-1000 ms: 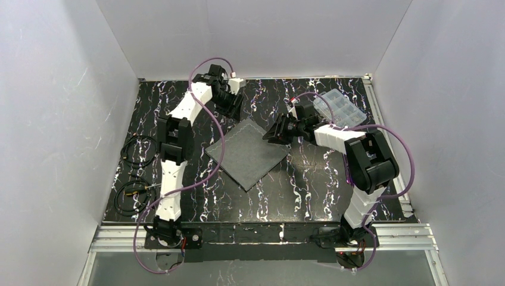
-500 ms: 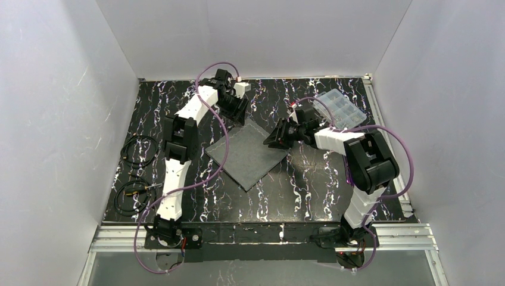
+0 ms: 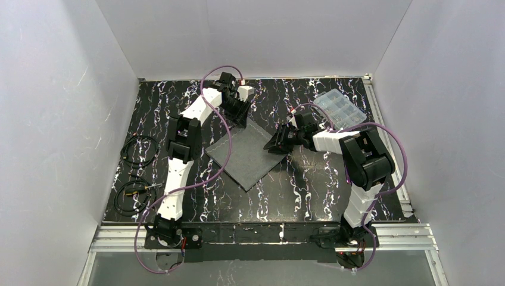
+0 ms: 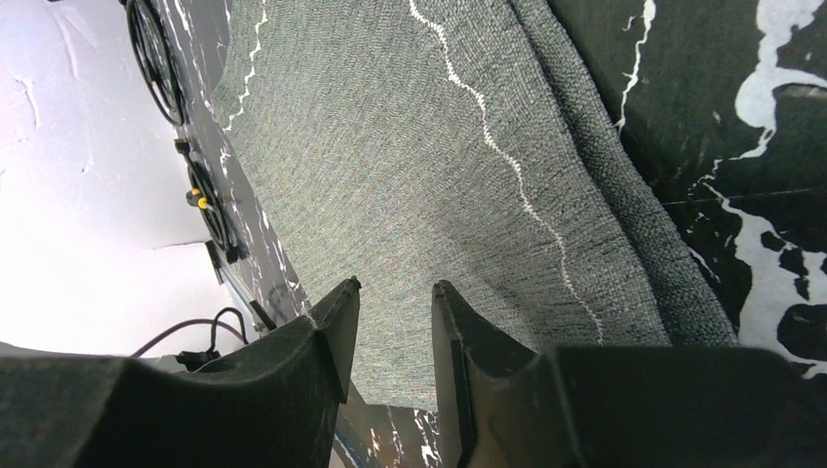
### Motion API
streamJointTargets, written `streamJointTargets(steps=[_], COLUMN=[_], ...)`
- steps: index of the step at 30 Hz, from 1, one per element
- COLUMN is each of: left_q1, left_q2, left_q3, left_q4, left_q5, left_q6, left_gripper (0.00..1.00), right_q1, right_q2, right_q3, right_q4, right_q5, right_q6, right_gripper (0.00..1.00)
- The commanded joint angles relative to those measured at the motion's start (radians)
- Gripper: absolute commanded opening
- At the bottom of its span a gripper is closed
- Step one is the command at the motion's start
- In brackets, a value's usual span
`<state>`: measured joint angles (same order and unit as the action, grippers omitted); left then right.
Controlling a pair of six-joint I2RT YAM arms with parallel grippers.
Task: Fold the napkin into a case and place the utensils inside
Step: Smooth out the square-folded napkin at the center of the board, then pick up the top corner of the square folded napkin from the center of the board.
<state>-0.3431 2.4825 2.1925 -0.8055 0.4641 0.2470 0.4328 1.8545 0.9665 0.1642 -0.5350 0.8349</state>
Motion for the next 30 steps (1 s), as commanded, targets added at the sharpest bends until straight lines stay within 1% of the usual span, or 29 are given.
streamJointTargets(steps=[1, 3, 7, 9, 16, 24, 30], left_q1=[-0.006, -0.005, -0.006, -0.006, -0.008, -0.014, -0.016], left_q2=[-0.001, 0.003, -0.003, -0.012, -0.063, -0.099, -0.134], left_q3=[0.03, 0.031, 0.026, 0.018, -0.034, -0.086, -0.113], left_q4=[-0.011, -0.012, -0.006, 0.005, 0.04, 0.062, 0.085], left_q5=[0.004, 0.001, 0.004, 0.005, 0.001, -0.01, -0.003], left_q6=[0.014, 0.012, 0.007, 0.003, 0.0, 0.014, 0.022], left_gripper=[0.41, 0.38, 0.29, 0.26, 0.22, 0.11, 0.11], right_q1=[0.005, 0.005, 0.007, 0.008, 0.011, 0.011, 0.011], right_q2=[0.003, 0.004, 0.01, 0.016, 0.03, 0.043, 0.048], right_q3=[-0.008, -0.01, -0.014, -0.016, -0.017, -0.018, -0.014], right_q4=[0.044, 0.044, 0.046, 0.047, 0.051, 0.051, 0.048], right_q5=[-0.019, -0.02, -0.023, -0.026, -0.025, -0.025, -0.021], right_q6=[0.003, 0.003, 0.003, 0.003, 0.003, 0.001, -0.002], right_gripper=[0.41, 0.41, 0.41, 0.41, 0.41, 0.41, 0.41])
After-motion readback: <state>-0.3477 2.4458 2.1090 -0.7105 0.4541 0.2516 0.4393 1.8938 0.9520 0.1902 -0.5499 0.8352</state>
